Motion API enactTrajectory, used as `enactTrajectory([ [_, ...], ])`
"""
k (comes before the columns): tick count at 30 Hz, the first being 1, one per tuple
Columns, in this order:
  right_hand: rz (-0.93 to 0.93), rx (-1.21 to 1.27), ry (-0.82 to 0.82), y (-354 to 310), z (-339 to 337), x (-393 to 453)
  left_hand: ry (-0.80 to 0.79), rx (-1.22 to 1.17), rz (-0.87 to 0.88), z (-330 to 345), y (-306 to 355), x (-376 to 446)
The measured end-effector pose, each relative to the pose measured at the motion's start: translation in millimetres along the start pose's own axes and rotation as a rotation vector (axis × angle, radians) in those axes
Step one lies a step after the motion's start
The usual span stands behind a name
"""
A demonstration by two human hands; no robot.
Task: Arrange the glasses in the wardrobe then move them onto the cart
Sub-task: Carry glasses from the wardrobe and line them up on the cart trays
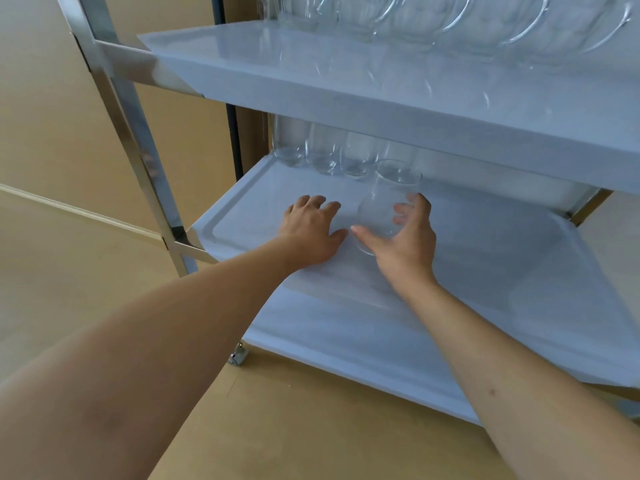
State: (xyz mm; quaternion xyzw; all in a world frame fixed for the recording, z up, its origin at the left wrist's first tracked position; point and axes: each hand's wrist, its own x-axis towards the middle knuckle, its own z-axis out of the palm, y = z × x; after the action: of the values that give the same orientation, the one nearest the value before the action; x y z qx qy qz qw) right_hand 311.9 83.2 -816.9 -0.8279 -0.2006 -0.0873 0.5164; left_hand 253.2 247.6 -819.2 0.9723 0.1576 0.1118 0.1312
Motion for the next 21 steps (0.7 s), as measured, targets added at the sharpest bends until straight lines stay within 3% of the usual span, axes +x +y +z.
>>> enactTrajectory([
  [10, -0.009, -0.01, 0.099, 30, -2, 42, 0.016, -0.026, 0.105, 25, 15, 72],
  [21, 0.046, 0.011, 0.253, 57, 1, 89, 0.005, 0.005, 0.129, 46, 19, 82],
])
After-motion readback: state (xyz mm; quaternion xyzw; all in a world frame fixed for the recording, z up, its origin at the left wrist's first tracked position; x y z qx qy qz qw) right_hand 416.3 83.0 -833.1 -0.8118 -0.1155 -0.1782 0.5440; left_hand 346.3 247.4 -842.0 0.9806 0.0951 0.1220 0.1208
